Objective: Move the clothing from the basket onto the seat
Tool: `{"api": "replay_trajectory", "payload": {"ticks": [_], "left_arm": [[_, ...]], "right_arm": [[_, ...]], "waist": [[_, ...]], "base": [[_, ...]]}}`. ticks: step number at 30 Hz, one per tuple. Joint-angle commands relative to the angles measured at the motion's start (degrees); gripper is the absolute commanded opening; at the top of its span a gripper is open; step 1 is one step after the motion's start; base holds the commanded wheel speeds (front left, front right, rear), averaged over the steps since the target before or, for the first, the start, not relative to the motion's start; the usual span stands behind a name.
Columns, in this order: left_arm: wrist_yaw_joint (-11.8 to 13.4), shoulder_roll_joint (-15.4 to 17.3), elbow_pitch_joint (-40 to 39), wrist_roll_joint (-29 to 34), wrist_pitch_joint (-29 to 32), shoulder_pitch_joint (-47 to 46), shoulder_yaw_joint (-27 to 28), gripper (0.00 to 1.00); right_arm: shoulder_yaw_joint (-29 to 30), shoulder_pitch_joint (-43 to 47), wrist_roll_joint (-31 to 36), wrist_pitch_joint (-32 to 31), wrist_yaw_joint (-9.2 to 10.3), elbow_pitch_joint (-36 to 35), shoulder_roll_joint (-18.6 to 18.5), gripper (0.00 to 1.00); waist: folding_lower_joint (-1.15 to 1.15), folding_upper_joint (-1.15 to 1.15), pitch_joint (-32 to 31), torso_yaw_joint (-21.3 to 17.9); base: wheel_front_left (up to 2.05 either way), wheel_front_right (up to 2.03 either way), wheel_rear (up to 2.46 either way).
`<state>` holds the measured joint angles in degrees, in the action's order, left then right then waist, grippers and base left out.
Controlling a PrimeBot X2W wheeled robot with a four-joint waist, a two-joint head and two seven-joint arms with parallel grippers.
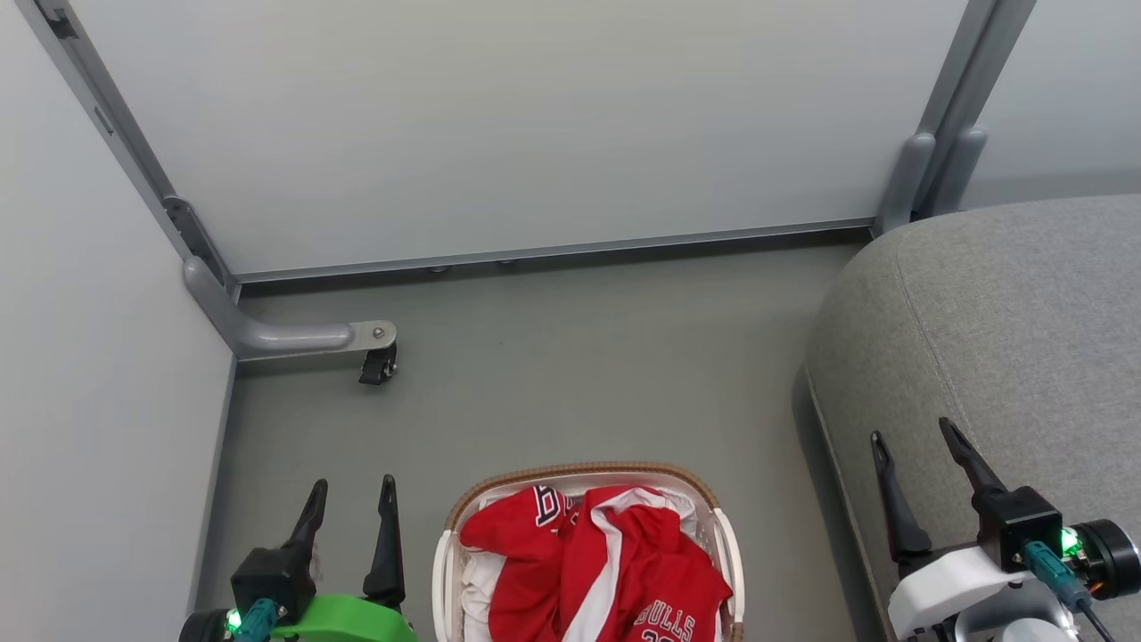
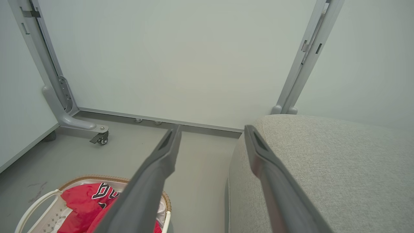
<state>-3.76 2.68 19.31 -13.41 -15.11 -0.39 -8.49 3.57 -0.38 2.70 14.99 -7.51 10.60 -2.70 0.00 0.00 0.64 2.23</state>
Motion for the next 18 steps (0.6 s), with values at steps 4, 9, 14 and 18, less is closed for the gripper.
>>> {"api": "replay_trajectory", "payload": {"ticks": [4,9,14,18], "left_arm": [[0.19,0.38,-0.05,0.2,-0.08,0.59,0.03,1.0],[0.18,0.38,-0.11,0.62,-0.08,0.24,-0.22,1.0],[-0.15,0.37,0.22,1.55,-0.07,-2.39,-1.19,1.0],[-0.46,0.36,1.33,2.52,-0.07,-5.3,-2.84,1.0]], "right_arm": [[0.21,0.58,-0.16,0.3,0.04,-0.32,-0.34,1.0],[0.21,0.07,-0.11,0.29,0.04,-0.74,-0.34,1.0],[0.03,-1.8,0.07,0.3,0.04,-1.56,-0.34,1.0],[-0.08,-3.88,0.27,0.29,0.04,-2.18,-0.33,1.0]], "waist": [[0.0,0.0,0.1,-0.07],[0.0,0.0,0.93,-0.33],[0.0,0.0,4.3,-1.2],[0.0,0.0,8.87,-2.23]], "base": [[0.0,0.0,0.0],[0.0,0.0,0.0],[0.0,0.0,0.0],[0.0,0.0,0.0]]}}
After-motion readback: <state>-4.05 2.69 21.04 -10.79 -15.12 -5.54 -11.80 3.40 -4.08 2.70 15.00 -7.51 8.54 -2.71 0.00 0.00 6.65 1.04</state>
